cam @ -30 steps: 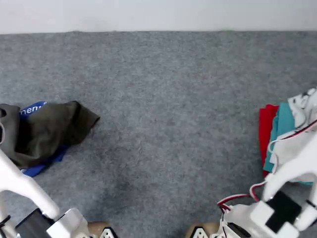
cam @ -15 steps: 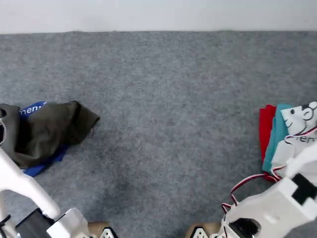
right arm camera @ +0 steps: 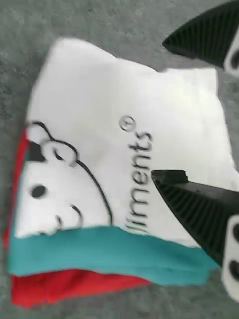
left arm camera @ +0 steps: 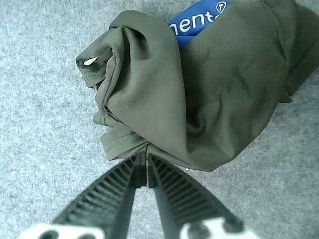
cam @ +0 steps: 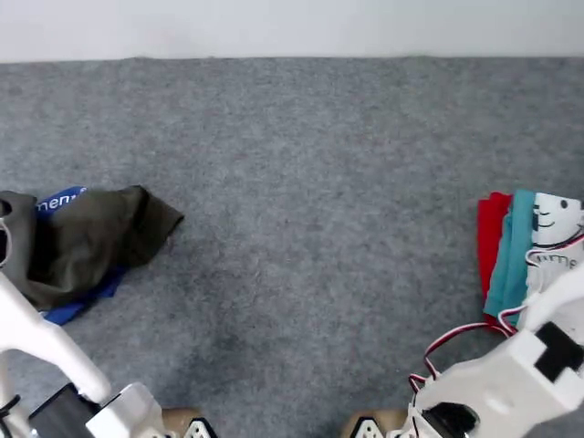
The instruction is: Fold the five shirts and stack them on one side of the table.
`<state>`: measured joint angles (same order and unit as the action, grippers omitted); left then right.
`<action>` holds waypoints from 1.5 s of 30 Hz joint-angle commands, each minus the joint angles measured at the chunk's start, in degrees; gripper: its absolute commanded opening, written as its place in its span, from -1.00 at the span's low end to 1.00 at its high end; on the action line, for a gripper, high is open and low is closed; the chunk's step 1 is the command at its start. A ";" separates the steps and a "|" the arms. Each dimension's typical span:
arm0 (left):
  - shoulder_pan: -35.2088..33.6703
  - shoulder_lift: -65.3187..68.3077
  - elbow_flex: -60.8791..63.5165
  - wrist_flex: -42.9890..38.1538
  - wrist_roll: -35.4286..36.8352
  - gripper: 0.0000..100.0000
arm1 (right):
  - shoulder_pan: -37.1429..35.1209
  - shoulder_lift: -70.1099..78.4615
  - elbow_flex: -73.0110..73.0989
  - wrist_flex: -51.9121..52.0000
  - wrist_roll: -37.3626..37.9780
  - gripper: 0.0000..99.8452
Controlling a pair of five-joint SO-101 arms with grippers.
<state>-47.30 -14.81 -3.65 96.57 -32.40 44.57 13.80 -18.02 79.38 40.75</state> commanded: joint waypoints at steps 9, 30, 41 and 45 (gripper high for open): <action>0.35 -1.49 -0.13 -0.70 -0.35 -0.97 | -0.22 1.89 5.80 10.15 -0.53 -0.92; 0.35 -1.41 -0.13 -0.79 -0.35 -0.97 | -2.15 -4.70 4.48 -2.95 -0.62 -0.98; 0.35 -1.58 3.74 -0.97 -0.44 -0.97 | -9.36 15.78 6.07 -32.66 -0.62 -0.98; 0.35 -1.85 3.65 -0.97 -0.44 -0.97 | -12.35 17.89 5.98 -34.24 -0.62 -0.98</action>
<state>-47.30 -14.81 0.57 96.57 -32.40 35.25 31.91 -11.34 46.68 40.84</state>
